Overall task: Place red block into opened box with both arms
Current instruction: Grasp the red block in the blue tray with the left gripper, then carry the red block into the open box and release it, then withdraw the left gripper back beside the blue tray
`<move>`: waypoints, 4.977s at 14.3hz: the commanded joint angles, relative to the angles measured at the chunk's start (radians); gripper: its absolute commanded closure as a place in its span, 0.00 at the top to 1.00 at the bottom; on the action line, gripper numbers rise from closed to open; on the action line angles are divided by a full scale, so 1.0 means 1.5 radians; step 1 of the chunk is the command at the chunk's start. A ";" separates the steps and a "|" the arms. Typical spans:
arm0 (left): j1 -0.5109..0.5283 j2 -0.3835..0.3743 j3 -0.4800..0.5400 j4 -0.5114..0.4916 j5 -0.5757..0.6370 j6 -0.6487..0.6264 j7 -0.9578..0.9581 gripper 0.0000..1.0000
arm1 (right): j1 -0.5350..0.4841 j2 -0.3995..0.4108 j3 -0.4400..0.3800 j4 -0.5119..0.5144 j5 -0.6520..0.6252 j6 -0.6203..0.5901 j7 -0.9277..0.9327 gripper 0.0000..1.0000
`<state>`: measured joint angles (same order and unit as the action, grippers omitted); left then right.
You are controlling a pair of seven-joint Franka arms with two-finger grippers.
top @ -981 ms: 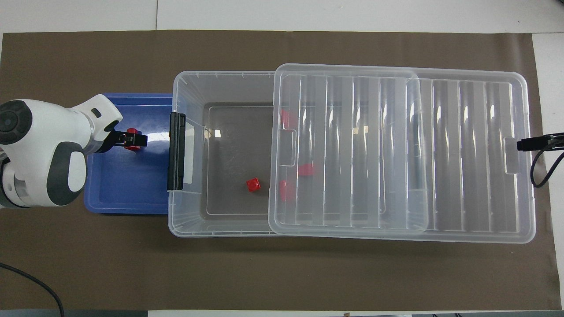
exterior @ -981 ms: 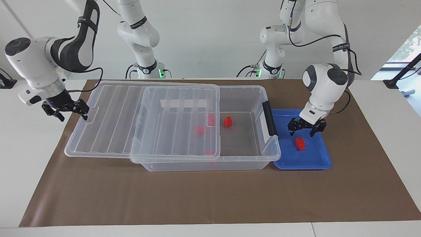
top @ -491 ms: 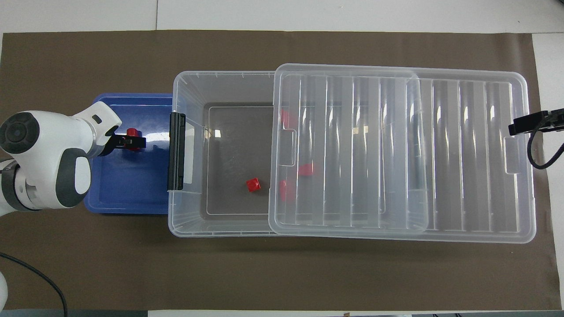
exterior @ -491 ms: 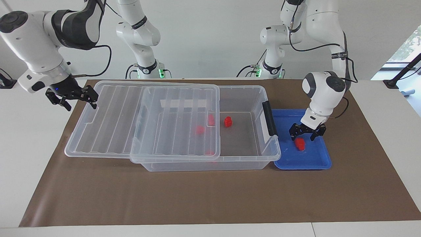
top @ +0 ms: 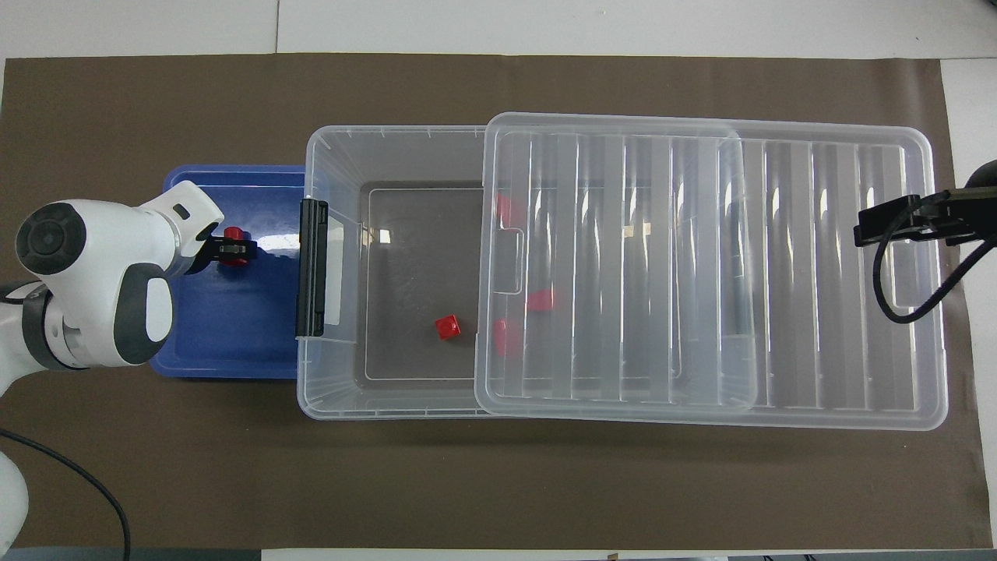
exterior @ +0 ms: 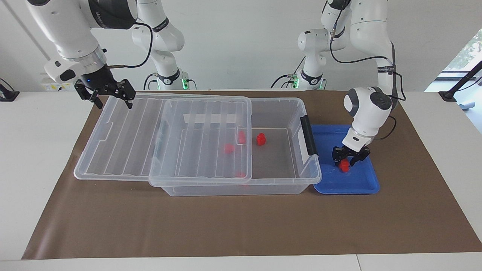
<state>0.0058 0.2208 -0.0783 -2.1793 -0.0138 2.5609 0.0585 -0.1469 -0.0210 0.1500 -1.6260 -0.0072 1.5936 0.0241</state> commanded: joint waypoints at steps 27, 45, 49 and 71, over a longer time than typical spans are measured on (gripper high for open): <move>-0.302 0.041 -0.006 0.153 0.100 -0.106 -0.333 0.00 | 0.025 -0.020 0.005 -0.016 -0.001 -0.020 0.069 1.00; -0.299 -0.075 -0.008 0.162 0.145 -0.213 -0.391 1.00 | 0.018 -0.020 0.004 -0.017 -0.001 -0.020 0.066 1.00; -0.290 -0.143 0.000 0.160 0.139 -0.295 -0.356 1.00 | -0.040 -0.026 0.001 -0.041 -0.001 0.000 -0.051 0.35; -0.022 -0.152 0.005 0.383 -0.017 -0.611 -0.039 1.00 | -0.190 0.054 -0.001 -0.221 -0.001 0.304 -0.248 0.00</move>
<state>-0.0585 -0.0318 -0.0667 -1.6622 0.0094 1.7305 -0.0315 -0.4460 0.0769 0.1450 -1.9412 -0.0073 2.0378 -0.3504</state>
